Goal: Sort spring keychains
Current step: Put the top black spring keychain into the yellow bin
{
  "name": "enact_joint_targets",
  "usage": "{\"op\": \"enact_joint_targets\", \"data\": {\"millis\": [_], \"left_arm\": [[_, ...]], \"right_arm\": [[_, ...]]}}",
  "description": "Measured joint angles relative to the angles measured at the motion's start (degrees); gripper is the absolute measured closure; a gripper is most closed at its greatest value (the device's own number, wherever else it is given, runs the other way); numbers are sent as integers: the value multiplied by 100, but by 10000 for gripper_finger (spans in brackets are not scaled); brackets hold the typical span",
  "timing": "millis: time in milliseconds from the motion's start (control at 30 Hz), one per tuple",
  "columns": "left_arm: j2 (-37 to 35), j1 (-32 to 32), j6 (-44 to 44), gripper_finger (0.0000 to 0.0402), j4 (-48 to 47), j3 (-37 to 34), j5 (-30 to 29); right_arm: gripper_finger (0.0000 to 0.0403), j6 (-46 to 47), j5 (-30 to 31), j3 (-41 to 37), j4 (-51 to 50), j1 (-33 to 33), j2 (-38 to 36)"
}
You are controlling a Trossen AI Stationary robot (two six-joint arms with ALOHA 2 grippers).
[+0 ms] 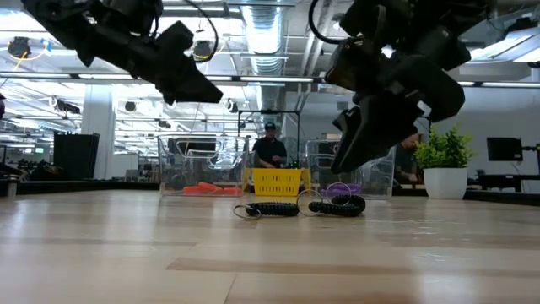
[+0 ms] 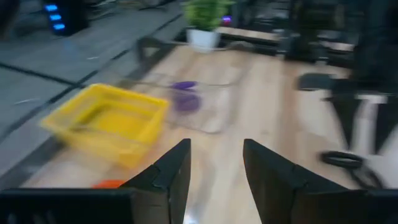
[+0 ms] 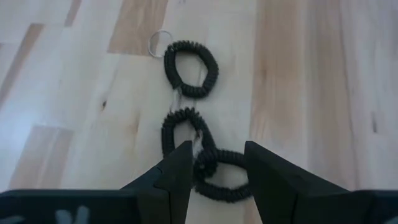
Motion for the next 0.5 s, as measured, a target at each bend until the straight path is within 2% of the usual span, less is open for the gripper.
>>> {"op": "enact_joint_targets", "data": {"millis": [233, 500], "left_arm": [[283, -1157, -382, 257, 240, 4, -252], [1201, -2086, -482, 257, 1067, 4, -737]], "right_arm": [[267, 90, 267, 4, 102, 19, 139], [267, 275, 433, 4, 149, 67, 137]]}}
